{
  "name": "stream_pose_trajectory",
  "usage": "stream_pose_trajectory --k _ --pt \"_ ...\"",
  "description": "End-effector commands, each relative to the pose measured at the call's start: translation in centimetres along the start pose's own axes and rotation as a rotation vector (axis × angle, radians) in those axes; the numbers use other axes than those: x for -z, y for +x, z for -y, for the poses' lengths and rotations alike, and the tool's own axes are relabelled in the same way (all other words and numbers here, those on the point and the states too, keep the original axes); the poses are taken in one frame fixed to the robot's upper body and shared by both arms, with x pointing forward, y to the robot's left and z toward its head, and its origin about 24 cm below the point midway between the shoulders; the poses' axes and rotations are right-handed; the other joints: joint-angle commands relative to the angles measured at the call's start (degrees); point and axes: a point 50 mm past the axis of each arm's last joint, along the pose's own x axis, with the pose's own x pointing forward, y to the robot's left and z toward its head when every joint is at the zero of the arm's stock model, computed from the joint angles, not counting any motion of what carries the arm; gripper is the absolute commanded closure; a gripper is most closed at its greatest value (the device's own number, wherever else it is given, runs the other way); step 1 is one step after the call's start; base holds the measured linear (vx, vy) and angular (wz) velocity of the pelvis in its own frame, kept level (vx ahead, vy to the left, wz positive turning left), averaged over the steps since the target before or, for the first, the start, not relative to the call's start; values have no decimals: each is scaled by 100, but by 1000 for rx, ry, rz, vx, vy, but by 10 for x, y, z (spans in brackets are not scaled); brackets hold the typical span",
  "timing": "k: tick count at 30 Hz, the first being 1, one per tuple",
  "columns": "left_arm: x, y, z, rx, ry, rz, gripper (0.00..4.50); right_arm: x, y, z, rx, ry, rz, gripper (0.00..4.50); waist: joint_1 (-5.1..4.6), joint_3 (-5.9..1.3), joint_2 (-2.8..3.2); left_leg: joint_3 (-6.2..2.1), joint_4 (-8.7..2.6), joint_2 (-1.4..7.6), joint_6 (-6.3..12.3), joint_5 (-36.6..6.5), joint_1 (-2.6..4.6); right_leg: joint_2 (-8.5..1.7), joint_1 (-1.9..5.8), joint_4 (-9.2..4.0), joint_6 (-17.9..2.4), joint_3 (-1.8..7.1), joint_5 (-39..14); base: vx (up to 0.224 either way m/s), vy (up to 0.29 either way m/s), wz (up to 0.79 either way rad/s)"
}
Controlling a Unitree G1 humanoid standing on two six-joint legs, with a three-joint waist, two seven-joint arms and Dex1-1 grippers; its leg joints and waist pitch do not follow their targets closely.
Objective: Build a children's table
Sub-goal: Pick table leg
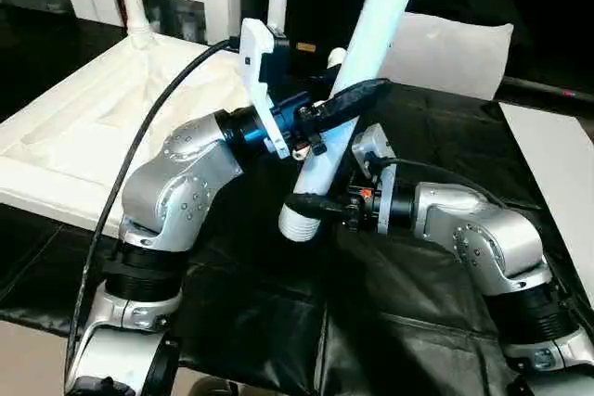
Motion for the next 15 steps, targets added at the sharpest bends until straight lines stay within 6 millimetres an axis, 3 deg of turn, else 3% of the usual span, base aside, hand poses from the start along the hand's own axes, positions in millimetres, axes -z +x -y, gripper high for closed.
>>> stream_pose_trajectory --k 1,14,15 --pt "-7 5 3 17 20 16 276 -5 -2 -1 -17 -7 26 256 -2 -388 42 -107 -454 374 -125 -803 129 -669 232 -459 -882 317 -1225 0 0 0" --pt "-13 5 11 44 -18 43 276 0 -5 -1 -3 -12 23 258 3 -387 49 -112 -458 377 -137 -821 125 -665 237 -454 -895 311 -1194 0 0 0" --pt "-14 6 14 60 -43 56 276 1 -5 -1 8 -10 21 258 7 -385 83 -116 -459 374 -148 -845 126 -668 236 -454 -899 313 -1210 0 0 0"
